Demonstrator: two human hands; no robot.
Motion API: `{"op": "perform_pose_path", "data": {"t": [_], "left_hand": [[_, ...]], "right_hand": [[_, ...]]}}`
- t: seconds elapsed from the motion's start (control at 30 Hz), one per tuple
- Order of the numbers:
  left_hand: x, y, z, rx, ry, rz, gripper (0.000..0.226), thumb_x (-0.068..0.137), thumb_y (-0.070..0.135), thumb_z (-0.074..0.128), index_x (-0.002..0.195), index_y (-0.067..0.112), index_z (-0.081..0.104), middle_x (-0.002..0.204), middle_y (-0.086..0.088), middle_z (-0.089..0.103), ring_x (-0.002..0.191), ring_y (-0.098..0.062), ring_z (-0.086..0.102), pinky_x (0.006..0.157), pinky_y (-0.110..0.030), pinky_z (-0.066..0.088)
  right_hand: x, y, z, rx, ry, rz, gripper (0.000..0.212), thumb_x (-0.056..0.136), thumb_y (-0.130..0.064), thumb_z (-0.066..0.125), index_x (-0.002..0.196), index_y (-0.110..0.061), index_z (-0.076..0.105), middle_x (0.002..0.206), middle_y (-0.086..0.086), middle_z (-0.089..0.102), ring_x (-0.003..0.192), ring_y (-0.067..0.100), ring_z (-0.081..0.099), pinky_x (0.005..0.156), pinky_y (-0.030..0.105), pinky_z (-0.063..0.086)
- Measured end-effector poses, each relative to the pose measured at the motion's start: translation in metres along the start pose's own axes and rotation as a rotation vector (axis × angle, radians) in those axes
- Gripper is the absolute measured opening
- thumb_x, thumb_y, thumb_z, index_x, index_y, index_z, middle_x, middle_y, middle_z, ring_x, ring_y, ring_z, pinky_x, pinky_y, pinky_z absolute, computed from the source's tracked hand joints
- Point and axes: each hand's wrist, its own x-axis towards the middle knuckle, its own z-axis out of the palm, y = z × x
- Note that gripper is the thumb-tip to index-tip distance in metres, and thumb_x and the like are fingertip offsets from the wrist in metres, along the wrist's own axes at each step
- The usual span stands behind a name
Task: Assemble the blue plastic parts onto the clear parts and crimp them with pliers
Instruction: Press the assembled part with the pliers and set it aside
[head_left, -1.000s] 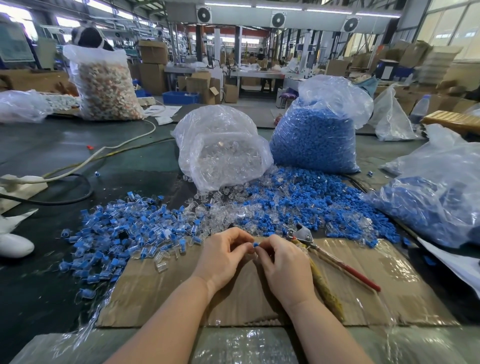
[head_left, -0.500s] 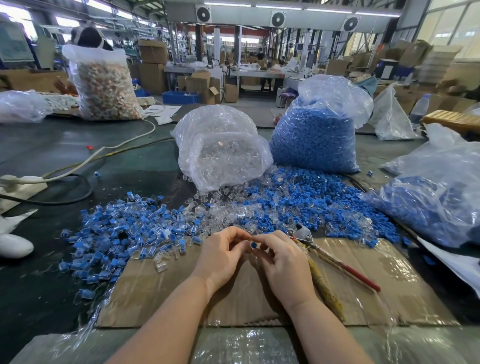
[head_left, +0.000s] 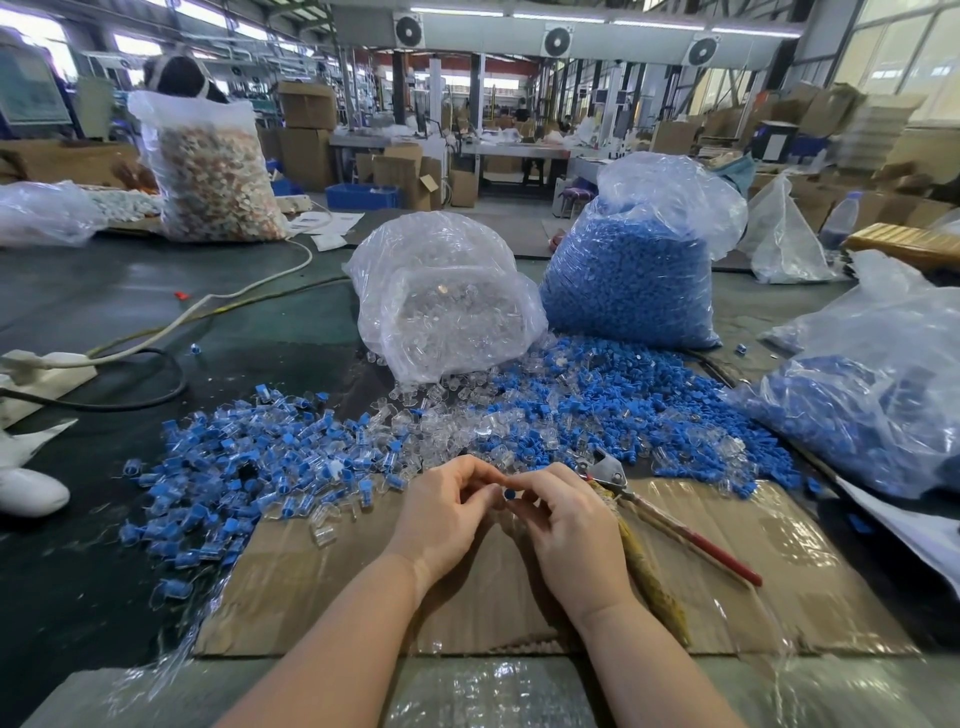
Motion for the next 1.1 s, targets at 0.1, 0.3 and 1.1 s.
{"op": "perform_pose_path", "data": {"t": [0.1,0.3,1.1], "left_hand": [[-0.001,0.000,0.000,0.011,-0.002,0.001,0.013,0.088,0.008,0.060,0.088,0.021,0.065,0.080,0.002,0.070,0.073,-0.006,0.066,0.073,-0.018,0.053],[-0.001,0.003,-0.001,0.041,0.000,0.010,0.011,0.087,0.011,0.062,0.086,0.023,0.064,0.080,0.000,0.069,0.074,-0.012,0.066,0.073,-0.023,0.054],[0.001,0.001,-0.001,0.032,0.022,-0.003,0.012,0.084,0.011,0.066,0.084,0.022,0.061,0.082,0.004,0.065,0.076,-0.006,0.060,0.067,-0.008,0.046]], "right_hand": [[0.000,-0.001,0.000,-0.003,0.004,-0.005,0.014,0.083,-0.019,0.068,0.096,-0.018,0.071,0.086,-0.007,0.063,0.081,0.012,0.058,0.072,0.026,0.047],[0.000,0.000,0.000,-0.029,0.016,-0.024,0.014,0.080,-0.016,0.071,0.094,-0.016,0.071,0.086,-0.005,0.066,0.083,0.015,0.060,0.073,0.029,0.049],[-0.008,0.015,-0.040,-0.666,-0.243,0.572,0.066,0.089,-0.063,0.034,0.142,-0.024,0.027,0.146,0.006,0.032,0.135,0.026,0.029,0.108,0.049,0.025]]}}
